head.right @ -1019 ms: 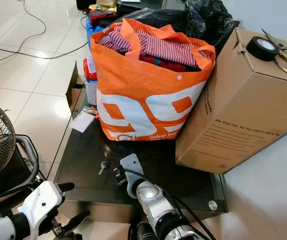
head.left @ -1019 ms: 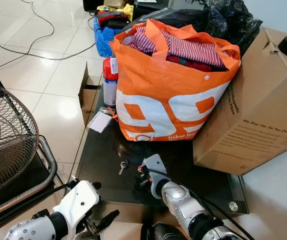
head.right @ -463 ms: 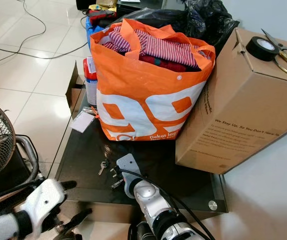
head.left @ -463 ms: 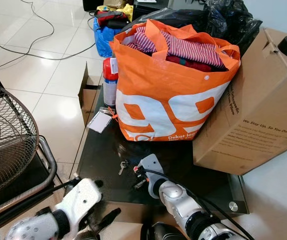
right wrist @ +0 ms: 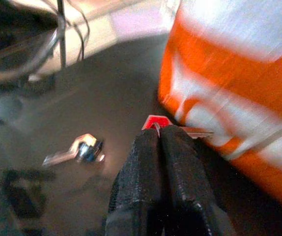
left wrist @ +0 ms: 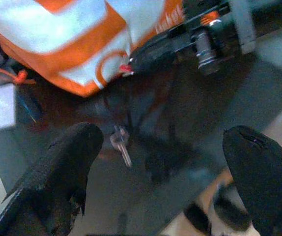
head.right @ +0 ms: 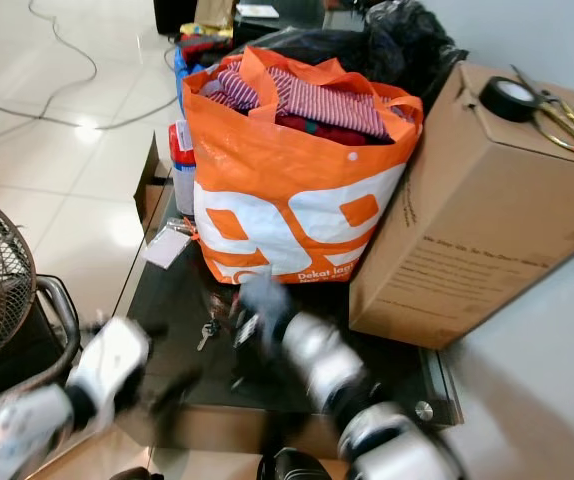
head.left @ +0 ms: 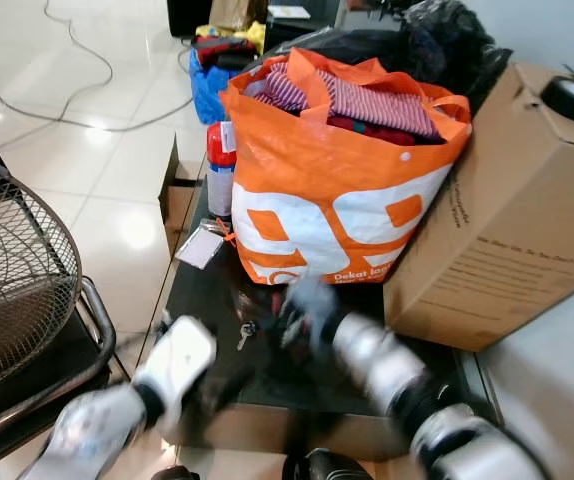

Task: Hang keys on a hook

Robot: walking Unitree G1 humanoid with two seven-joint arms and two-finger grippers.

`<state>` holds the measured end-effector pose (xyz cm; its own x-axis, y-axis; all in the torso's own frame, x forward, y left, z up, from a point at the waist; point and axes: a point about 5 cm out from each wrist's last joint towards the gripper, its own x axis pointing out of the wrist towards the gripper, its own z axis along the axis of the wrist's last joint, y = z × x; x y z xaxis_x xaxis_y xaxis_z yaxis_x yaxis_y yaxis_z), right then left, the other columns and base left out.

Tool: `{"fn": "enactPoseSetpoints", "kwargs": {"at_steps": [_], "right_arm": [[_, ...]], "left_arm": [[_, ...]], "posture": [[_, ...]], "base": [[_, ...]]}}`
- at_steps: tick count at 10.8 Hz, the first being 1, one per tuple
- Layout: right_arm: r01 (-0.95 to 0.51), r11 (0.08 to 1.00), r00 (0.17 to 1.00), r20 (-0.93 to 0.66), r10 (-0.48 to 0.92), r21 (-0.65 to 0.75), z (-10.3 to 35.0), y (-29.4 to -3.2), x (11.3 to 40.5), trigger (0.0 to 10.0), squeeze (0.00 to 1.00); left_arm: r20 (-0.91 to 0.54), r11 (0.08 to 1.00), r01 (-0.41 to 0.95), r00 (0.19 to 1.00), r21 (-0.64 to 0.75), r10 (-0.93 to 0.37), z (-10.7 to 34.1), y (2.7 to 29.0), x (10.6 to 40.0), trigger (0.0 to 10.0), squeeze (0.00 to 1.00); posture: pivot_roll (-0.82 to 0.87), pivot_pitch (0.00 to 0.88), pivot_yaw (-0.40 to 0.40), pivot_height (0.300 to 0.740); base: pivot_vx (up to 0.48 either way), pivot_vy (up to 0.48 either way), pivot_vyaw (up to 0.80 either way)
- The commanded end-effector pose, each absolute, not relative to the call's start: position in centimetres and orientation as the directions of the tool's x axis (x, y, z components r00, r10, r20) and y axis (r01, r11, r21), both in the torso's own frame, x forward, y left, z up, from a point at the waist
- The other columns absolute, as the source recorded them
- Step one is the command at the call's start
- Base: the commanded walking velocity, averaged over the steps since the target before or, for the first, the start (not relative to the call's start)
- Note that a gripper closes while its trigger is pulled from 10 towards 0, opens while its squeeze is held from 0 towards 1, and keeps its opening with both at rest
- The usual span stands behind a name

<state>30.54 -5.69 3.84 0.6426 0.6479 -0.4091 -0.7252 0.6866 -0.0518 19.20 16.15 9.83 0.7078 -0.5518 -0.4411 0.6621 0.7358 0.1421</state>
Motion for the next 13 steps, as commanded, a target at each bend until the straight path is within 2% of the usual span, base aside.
{"fn": "enactPoseSetpoints", "kwargs": {"at_steps": [1,3,4,5,6,7,9,10,13], "right_arm": [[-0.729,0.684,0.638,-0.401,0.658,-0.037,4.6,-6.8,31.1,0.0,0.00],[-0.715,0.696,0.670,-0.348,0.656,-0.065,7.3,-9.7,31.7,0.0,0.00],[-0.658,0.751,0.722,-0.340,0.603,-0.065,8.0,-11.4,31.4,0.0,0.00],[-0.537,0.841,0.791,-0.311,0.527,0.061,9.0,-13.0,30.9,0.0,0.00],[-0.448,0.887,0.838,-0.294,0.461,0.113,10.1,-14.6,30.0,0.0,0.00],[-0.447,0.883,0.844,-0.394,0.363,-0.143,9.6,-16.0,29.4,0.0,0.00],[-0.380,0.910,0.860,-0.425,0.282,-0.164,10.4,-17.1,29.2,0.0,0.00],[-0.387,0.913,0.856,-0.419,0.303,-0.131,10.4,-16.9,29.1,0.0,0.00],[-0.279,0.956,0.909,-0.347,0.232,-0.091,10.8,-16.7,28.5,0.0,0.00]], "left_arm": [[-0.412,0.760,0.636,0.733,0.133,-0.541,10.0,16.1,19.8,10.0,0.00],[-0.312,0.846,0.517,0.831,0.129,-0.461,10.9,15.9,22.0,10.0,0.00],[-0.269,0.873,0.467,0.866,0.138,-0.421,11.4,15.6,22.6,10.0,0.00],[-0.253,0.888,0.423,0.892,0.179,-0.374,11.7,15.7,23.0,10.0,0.00],[-0.244,0.907,0.374,0.914,0.194,-0.325,11.9,16.6,23.3,10.0,0.00],[-0.255,0.909,0.352,0.921,0.225,-0.294,11.7,17.5,23.6,10.0,0.00],[-0.268,0.866,0.391,0.911,0.311,-0.314,11.9,18.5,24.7,10.0,0.00],[-0.276,0.824,0.462,0.881,0.328,-0.384,12.4,18.4,24.8,10.0,0.00],[-0.221,0.867,0.404,0.910,0.292,-0.350,12.3,18.5,24.9,10.0,0.00]], "posture": [[-0.01,0.000,-0.115,0.740],[0.02,0.000,-0.119,0.740],[0.04,0.000,-0.136,0.740],[0.06,0.000,-0.162,0.740],[0.09,0.000,-0.190,0.740],[0.10,0.000,-0.188,0.740],[0.12,0.000,-0.172,0.740],[0.14,0.000,-0.162,0.740],[0.11,0.000,-0.144,0.740]], "base": [[0.000,0.000,0.00],[0.000,0.000,0.00],[0.000,0.000,0.00],[0.000,0.000,0.00],[0.000,0.000,0.00],[0.000,0.000,0.00],[0.000,0.000,0.00],[0.000,0.000,0.00],[0.000,0.000,0.00]]}}
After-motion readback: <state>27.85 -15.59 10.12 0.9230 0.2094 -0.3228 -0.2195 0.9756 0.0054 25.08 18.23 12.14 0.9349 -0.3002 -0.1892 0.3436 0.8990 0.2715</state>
